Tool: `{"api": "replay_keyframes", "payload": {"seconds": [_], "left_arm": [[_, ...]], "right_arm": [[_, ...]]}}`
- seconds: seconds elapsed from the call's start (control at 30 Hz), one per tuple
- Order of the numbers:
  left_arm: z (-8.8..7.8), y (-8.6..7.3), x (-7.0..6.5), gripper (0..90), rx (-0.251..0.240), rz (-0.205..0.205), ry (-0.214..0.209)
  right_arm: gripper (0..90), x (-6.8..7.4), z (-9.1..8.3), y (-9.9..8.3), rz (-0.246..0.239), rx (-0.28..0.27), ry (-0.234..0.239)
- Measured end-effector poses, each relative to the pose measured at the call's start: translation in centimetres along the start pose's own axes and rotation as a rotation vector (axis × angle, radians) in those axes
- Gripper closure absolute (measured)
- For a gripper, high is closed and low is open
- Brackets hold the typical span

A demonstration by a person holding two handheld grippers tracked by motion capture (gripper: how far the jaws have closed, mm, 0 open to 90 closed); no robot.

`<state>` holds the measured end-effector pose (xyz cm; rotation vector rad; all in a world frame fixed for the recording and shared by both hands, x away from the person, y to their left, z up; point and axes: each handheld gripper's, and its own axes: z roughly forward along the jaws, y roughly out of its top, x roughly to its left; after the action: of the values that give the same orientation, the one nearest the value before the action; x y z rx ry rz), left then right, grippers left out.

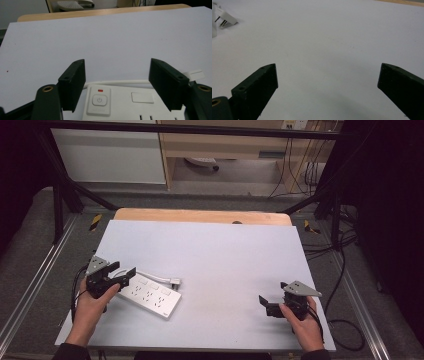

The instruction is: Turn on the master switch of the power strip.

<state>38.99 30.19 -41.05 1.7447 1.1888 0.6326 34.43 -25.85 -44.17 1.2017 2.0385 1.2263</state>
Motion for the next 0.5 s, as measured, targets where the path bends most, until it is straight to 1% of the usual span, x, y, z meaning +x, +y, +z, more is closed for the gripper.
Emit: {"api": "replay_keyframes", "payload": {"seconds": [0.13,0.33,0.5], "left_arm": [[0.15,-0.20,0.19,36.2,0.016,0.001,-0.001],[0.24,-0.35,0.48,44.3,0.030,0.002,0.017],[0.44,-0.48,0.74,46.9,0.047,-0.001,0.025]], "right_arm": [[3.3,0.03,0.00,0.01,-0.002,0.001,0.000],[3.3,0.04,0.02,0.02,0.000,0.001,0.003],[3.2,0.06,0.01,0.02,-0.001,0.003,0.005]]}}
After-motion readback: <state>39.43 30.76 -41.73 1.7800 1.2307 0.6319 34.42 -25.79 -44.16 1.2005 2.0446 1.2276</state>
